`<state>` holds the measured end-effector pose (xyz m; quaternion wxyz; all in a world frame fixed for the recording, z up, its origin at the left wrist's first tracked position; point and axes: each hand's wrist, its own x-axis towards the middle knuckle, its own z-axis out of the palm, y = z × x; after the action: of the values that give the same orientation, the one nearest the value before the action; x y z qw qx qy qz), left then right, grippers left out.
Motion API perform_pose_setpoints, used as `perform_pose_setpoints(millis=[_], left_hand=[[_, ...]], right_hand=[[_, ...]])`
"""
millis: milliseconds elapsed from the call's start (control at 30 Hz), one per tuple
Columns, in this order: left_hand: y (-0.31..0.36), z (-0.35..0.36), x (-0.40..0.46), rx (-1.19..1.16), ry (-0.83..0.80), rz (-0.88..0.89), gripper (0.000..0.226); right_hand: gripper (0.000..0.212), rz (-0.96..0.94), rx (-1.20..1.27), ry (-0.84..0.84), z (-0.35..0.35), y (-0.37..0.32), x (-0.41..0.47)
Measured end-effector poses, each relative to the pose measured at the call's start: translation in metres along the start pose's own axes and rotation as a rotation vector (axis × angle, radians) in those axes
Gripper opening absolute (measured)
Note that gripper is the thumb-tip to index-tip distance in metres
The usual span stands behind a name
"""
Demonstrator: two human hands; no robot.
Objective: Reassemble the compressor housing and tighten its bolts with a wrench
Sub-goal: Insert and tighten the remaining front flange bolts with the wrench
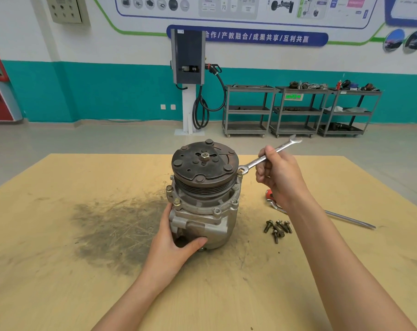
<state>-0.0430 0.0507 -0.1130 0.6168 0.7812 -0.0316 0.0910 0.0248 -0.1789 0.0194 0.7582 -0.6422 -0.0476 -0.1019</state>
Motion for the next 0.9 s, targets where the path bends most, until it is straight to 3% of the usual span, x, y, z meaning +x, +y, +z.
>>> perform_pose_setpoints(millis=[200,400,700,900], left_hand=[[0.002,0.0,-0.001,0.029,0.011,-0.005,0.122],[0.001,0.001,0.0,0.051,0.029,-0.008,0.109],[0.004,0.002,-0.002,0.046,0.028,-0.015,0.108],[0.005,0.002,-0.003,0.022,0.015,-0.01,0.111]], right_hand=[[0.029,0.045,-0.045,-0.107,0.001,0.0,0.008],[0.028,0.064,0.091,-0.024,-0.003,0.014,0.0],[0.031,-0.145,0.194,0.128,0.008,0.034,-0.018],[0.031,-0.039,0.206,0.036,0.006,0.029,-0.008]])
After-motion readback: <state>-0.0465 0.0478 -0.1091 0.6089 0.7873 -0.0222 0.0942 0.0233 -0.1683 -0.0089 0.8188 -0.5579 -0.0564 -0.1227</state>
